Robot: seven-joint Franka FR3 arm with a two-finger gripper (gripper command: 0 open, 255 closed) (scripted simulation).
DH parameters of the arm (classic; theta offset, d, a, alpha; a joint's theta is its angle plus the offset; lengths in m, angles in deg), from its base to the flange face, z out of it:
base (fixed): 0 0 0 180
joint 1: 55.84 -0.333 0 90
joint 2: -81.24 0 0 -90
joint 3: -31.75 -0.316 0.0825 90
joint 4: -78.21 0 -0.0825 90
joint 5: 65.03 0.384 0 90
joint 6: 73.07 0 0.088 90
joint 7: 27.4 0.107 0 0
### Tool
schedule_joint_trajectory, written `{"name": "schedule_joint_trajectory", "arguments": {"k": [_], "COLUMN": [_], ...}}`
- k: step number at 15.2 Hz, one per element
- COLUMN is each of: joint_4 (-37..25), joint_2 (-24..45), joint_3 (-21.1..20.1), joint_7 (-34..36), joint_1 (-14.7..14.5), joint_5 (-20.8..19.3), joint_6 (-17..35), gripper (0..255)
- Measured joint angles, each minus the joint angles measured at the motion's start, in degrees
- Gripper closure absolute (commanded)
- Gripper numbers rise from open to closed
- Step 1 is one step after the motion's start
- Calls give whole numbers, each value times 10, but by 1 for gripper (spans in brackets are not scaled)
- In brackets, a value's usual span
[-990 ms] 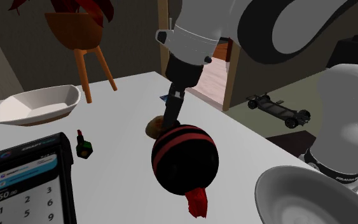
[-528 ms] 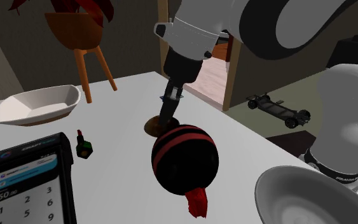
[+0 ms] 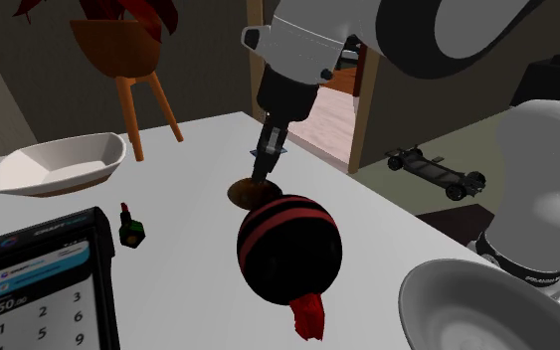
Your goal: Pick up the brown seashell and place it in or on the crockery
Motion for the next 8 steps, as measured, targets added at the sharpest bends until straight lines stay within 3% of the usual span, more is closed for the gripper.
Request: {"name": "schedule_joint_trajectory", "arguments": {"k": [3, 4, 5, 6, 8], "joint_4": [-11, -11, -11, -62, -222], "joint_2": [-8, -8, -8, 31, 156], "joint_3": [0, 0, 0, -7, -26], "joint_7": [-2, -2, -2, -7, -18], "joint_1": [0, 0, 0, -4, -12], "joint_5": [2, 2, 2, -1, -12], "joint_6": [-25, -26, -26, -60, -242], "gripper": [255, 0, 0, 0, 0]}}
